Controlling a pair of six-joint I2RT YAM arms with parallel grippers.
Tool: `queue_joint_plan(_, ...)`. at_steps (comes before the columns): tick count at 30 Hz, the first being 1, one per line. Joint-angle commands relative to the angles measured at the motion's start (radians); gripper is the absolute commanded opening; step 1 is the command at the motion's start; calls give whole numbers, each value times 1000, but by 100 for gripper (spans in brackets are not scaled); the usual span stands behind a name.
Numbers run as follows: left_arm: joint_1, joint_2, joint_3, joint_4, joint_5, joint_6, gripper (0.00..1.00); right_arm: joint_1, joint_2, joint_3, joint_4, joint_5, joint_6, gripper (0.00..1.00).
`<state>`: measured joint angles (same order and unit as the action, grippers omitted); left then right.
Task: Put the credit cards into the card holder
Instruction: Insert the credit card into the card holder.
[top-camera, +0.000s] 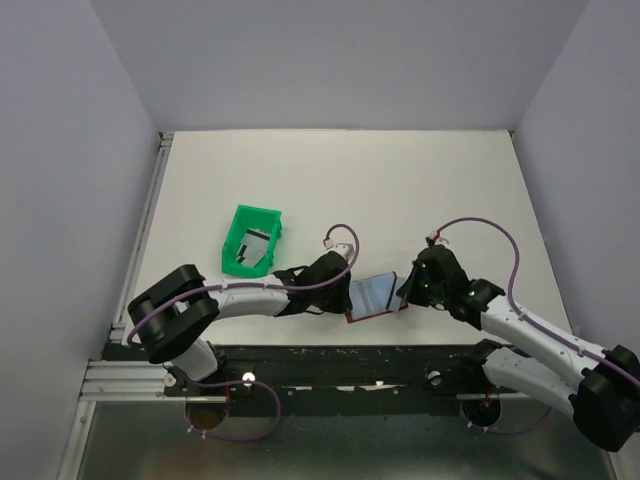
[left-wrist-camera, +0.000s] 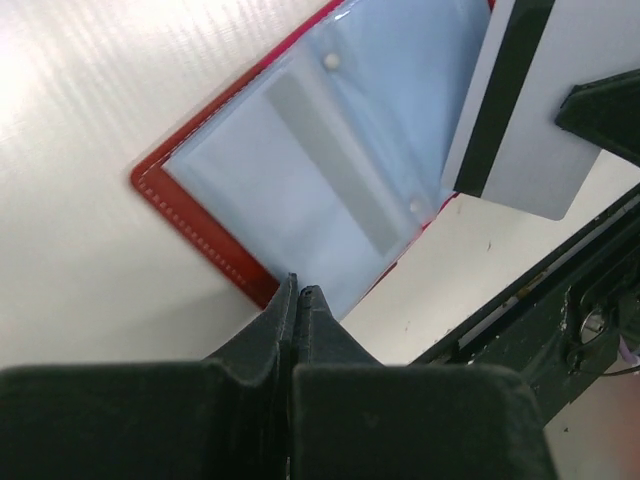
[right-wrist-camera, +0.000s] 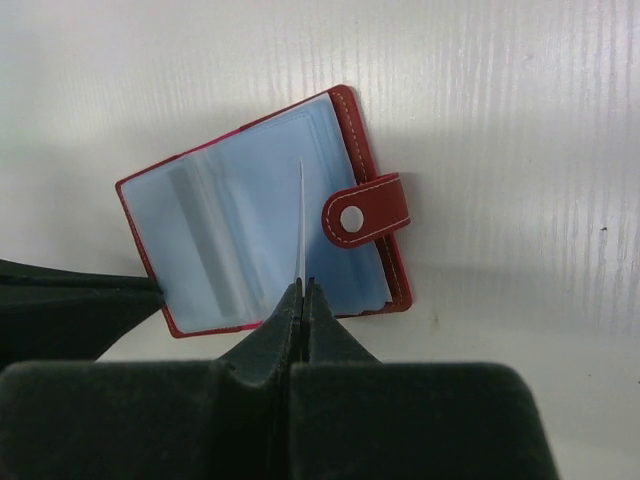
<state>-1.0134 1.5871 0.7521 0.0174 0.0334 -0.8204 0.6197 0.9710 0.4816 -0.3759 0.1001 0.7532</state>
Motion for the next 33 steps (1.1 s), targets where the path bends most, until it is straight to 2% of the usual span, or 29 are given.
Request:
queue_joint_plan(1,-4,-119,-57,-54,-81,-29,0,-3,-89,-51,6,-48,-1,1)
queue_joint_plan(6,-2,-170,-77,-99,-138,-43,0,-2,-172,-25,23,-75,-188,0)
queue_joint_plan(9,-2,-145,-74,-111,-136,-59,0,-3,-112,53,6,-239,-314,4)
queue_joint_plan(13,-1,-124,-88,-103,-127,-98,0,-9,35,164,-43,-370,-339,9)
queue_joint_plan(16,-1,-137,-112,-105,-132,-131,0,-20,122,225,-83,-379,-316,5)
queue_joint_plan(24,-1,-127,-129,-86,-132,-131,0,-127,271,290,-109,-603,-366,0)
queue_joint_plan(33,-1,-70,-129,-28,-104,-148,0,-201,365,315,-202,-580,-429,0)
